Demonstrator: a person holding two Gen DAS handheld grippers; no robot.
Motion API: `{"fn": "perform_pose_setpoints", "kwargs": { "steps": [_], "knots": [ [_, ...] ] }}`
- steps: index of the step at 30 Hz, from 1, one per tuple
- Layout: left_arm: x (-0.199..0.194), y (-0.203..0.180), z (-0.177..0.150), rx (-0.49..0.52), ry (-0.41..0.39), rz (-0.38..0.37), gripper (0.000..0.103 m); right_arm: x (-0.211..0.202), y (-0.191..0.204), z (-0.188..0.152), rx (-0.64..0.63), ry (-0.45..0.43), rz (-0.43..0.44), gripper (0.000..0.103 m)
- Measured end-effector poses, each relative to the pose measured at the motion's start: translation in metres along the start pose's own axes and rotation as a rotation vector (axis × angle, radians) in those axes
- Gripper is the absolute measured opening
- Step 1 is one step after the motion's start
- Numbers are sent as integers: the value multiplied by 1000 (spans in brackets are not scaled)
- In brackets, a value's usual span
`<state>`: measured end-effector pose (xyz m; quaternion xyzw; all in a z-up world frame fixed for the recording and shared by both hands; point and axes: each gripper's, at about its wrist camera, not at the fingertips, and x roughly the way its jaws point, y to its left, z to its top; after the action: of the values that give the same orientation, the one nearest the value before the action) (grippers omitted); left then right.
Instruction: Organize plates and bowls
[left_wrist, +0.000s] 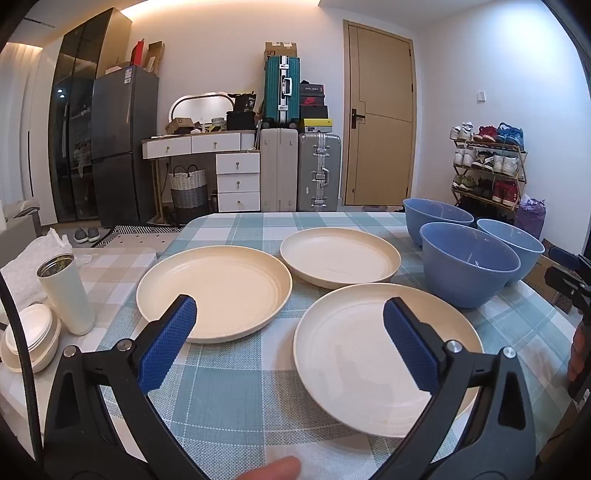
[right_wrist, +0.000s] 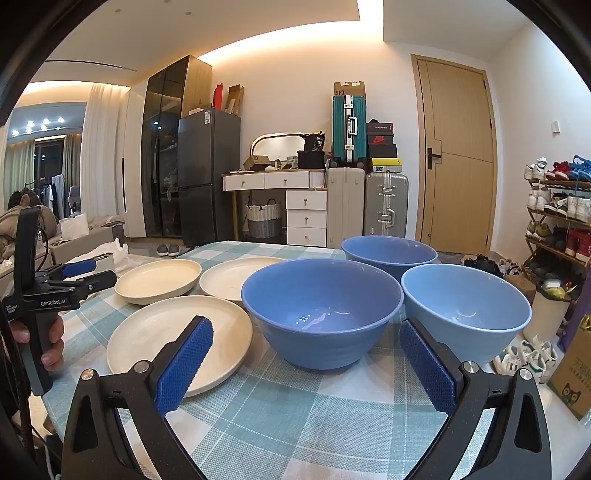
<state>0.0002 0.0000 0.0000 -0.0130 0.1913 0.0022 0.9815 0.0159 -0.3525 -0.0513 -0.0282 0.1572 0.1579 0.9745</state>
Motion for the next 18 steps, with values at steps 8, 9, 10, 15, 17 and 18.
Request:
{"fn": "perform_pose_setpoints", "kwargs": {
  "steps": [8, 9, 10, 15, 17, 18],
  "knots": [
    [4, -2, 0, 2, 1, 0, 100, 0, 0, 0, 0, -1, 0, 103],
    [0, 0, 0, -2, -5, 0, 100, 0, 0, 0, 0, -1, 0, 103],
    [0, 0, 0, -2, -5, 0, 100, 0, 0, 0, 0, -2, 0, 103],
    [0, 0, 0, -2, -4, -1, 100, 0, 0, 0, 1, -2, 0, 103],
    [0, 0, 0, -2, -5, 0, 100, 0, 0, 0, 1, -2, 0, 103],
    [0, 0, 0, -2, -4, -1, 100, 0, 0, 0, 0, -2, 0, 103]
  ]
}}
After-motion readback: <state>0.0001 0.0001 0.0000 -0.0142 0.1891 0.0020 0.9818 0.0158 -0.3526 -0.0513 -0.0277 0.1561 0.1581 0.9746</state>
